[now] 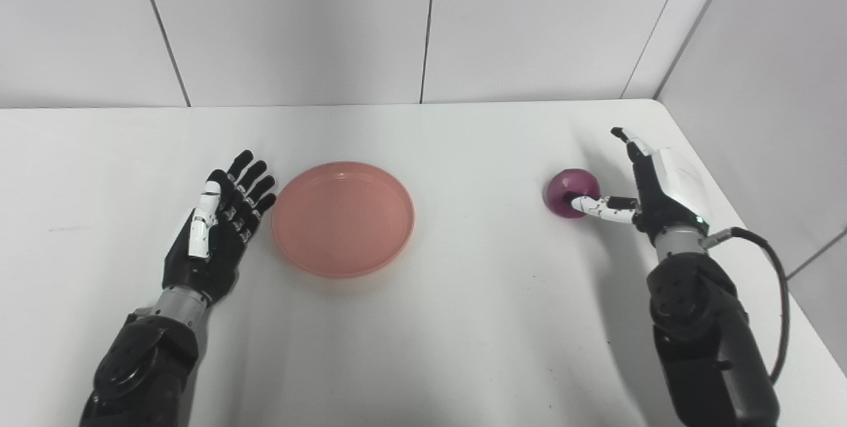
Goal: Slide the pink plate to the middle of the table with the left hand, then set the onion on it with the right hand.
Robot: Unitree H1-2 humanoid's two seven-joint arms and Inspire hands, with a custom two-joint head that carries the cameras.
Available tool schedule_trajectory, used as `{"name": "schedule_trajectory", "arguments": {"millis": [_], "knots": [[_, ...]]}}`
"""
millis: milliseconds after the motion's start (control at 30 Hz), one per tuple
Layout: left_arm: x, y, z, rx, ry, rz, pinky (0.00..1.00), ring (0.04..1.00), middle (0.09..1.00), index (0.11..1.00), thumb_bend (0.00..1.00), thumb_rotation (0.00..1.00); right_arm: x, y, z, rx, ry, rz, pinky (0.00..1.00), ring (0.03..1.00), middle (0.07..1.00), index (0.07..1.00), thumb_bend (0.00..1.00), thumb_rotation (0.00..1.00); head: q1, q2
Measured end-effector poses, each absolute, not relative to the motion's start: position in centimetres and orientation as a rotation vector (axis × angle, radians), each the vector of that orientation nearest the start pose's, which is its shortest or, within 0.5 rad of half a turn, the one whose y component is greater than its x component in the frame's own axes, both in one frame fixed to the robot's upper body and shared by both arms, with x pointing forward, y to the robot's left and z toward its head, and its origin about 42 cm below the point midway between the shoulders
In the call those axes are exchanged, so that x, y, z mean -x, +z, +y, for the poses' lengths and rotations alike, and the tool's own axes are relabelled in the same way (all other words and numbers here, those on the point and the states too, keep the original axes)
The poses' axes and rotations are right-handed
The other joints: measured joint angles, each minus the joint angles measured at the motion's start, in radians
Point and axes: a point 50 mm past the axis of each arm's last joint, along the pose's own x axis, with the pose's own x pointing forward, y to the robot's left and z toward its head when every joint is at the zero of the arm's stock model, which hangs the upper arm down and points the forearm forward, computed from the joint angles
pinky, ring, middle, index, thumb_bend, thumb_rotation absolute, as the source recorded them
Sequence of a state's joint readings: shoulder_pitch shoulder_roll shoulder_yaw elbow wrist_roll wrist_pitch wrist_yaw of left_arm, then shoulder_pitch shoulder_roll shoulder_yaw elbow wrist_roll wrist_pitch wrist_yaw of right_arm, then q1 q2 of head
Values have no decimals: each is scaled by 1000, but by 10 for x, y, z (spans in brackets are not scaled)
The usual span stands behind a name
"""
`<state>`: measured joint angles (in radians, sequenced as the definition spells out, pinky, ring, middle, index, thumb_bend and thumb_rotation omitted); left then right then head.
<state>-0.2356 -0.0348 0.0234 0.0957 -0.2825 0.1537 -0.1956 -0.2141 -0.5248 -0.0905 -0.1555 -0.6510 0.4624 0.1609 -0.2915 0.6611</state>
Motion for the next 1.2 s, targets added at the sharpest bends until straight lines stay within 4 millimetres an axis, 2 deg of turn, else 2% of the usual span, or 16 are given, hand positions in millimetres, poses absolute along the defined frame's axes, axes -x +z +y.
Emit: {"name": "schedule_trajectory", "arguments": {"millis": [300, 533, 800, 1200], "knots": [[-356, 133, 173, 312, -277, -6, 962, 962, 969, 946, 474, 1000, -342, 218, -391, 1062, -266, 184, 806, 898, 929, 937, 1000, 439, -8, 2], [-356, 134, 173, 320, -277, -7, 962, 962, 969, 947, 470, 1000, -350, 210, -390, 1047, -241, 211, 778, 875, 911, 921, 1000, 459, -11, 3], [-356, 133, 174, 320, -275, -6, 963, 966, 972, 949, 469, 1000, -358, 207, -383, 1039, -212, 211, 781, 883, 917, 924, 1000, 487, -15, 6], [-356, 133, 175, 319, -273, -7, 970, 968, 974, 954, 473, 1000, -362, 206, -383, 1022, -214, 211, 770, 873, 908, 907, 1000, 465, -18, 9]]}}
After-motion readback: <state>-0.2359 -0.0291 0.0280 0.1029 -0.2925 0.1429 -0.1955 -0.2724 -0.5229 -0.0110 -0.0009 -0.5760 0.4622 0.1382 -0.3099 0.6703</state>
